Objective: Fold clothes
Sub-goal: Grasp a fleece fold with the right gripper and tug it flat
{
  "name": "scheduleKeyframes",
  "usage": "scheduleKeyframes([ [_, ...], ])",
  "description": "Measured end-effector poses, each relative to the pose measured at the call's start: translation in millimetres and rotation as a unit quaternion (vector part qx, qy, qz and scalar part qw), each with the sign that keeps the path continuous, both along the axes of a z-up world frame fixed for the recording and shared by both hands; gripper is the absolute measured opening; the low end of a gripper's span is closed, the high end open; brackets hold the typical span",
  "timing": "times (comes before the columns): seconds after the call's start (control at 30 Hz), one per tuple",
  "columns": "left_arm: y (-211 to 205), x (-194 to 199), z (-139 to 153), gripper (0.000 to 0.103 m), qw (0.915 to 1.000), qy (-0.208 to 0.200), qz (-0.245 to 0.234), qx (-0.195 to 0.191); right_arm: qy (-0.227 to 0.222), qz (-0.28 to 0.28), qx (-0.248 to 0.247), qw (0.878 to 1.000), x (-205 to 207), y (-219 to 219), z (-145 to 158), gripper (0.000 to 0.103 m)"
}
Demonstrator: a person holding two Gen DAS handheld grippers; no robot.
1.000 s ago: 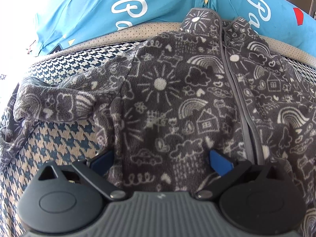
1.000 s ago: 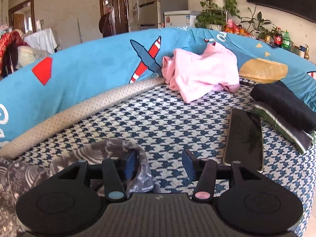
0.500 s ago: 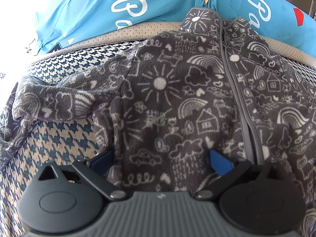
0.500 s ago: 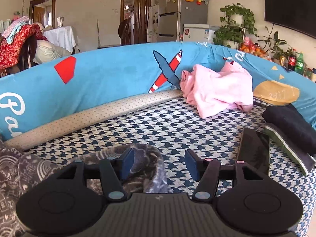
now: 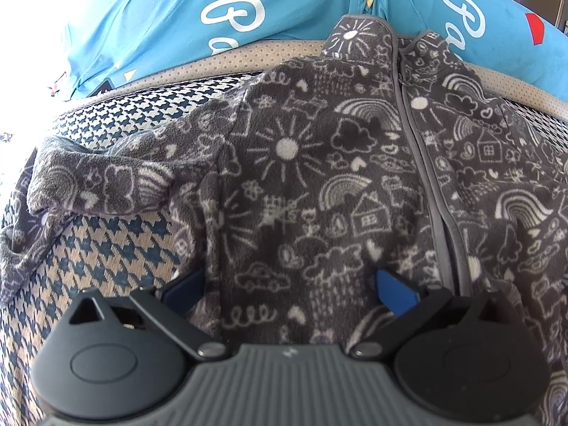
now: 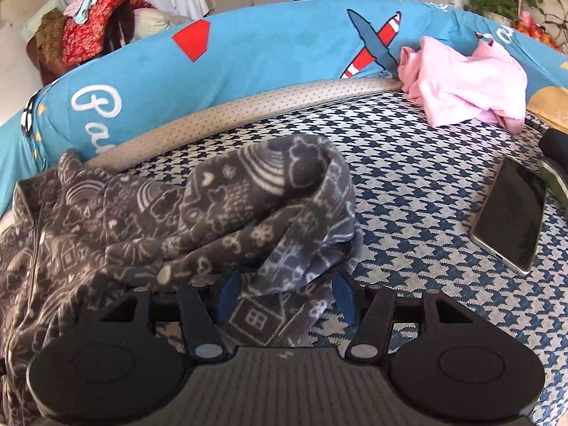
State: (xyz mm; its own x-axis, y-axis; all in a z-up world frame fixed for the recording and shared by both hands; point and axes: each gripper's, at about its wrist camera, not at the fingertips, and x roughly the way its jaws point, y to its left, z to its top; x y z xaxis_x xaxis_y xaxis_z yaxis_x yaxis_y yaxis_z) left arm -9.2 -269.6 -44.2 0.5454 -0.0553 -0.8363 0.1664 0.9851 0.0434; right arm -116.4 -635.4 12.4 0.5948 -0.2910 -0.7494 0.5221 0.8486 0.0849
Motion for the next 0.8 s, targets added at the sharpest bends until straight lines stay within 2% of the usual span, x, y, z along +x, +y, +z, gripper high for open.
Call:
scheduleKeyframes([
  [0.17, -2, 0, -2, 0.103, 1.0000, 0.000, -0.001, 0.004, 0.034, 0.099, -0.036, 0.994, 6, 31, -12, 0.057],
  [0.23, -3, 0, -3, 0.103, 1.0000, 0.000, -0.002, 0.006, 0.044, 0.132, -0.058, 0.989, 8, 44, -20, 0.064],
  [0.37, -4, 0, -4, 0.103, 0.9999, -0.001, -0.005, 0.009, 0.075, 0.168, -0.130, 0.974, 17, 63, -41, 0.065],
  [0.43, -4, 0, -4, 0.103, 0.9999, -0.001, -0.005, 0.009, 0.065, 0.172, -0.155, 0.971, 20, 65, -43, 0.063],
  [0.47, -4, 0, -4, 0.103, 0.9999, -0.001, -0.006, 0.010, 0.063, 0.165, -0.152, 0.972, 21, 63, -43, 0.062],
  [0.53, -4, 1, -5, 0.103, 0.9999, -0.001, -0.008, 0.010, 0.056, 0.143, -0.130, 0.980, 22, 54, -41, 0.037],
  [0.57, -4, 1, -5, 0.103, 0.9999, -0.001, -0.008, 0.011, 0.053, 0.131, -0.123, 0.982, 22, 49, -40, 0.028],
  [0.6, -4, 1, -5, 0.103, 0.9999, -0.001, -0.009, 0.011, 0.053, 0.117, -0.128, 0.983, 21, 46, -37, 0.008],
  [0.63, -4, 1, -5, 0.103, 0.9999, 0.000, -0.009, 0.011, 0.053, 0.103, -0.133, 0.984, 20, 42, -34, 0.006],
  [0.7, -4, 1, -5, 0.103, 0.9999, 0.000, -0.010, 0.010, 0.021, 0.072, -0.127, 0.989, 13, 31, -20, 0.006],
  [0.8, -4, 1, -5, 0.103, 0.9999, -0.001, -0.011, 0.012, -0.043, -0.013, -0.143, 0.989, 0, 9, 7, 0.006],
])
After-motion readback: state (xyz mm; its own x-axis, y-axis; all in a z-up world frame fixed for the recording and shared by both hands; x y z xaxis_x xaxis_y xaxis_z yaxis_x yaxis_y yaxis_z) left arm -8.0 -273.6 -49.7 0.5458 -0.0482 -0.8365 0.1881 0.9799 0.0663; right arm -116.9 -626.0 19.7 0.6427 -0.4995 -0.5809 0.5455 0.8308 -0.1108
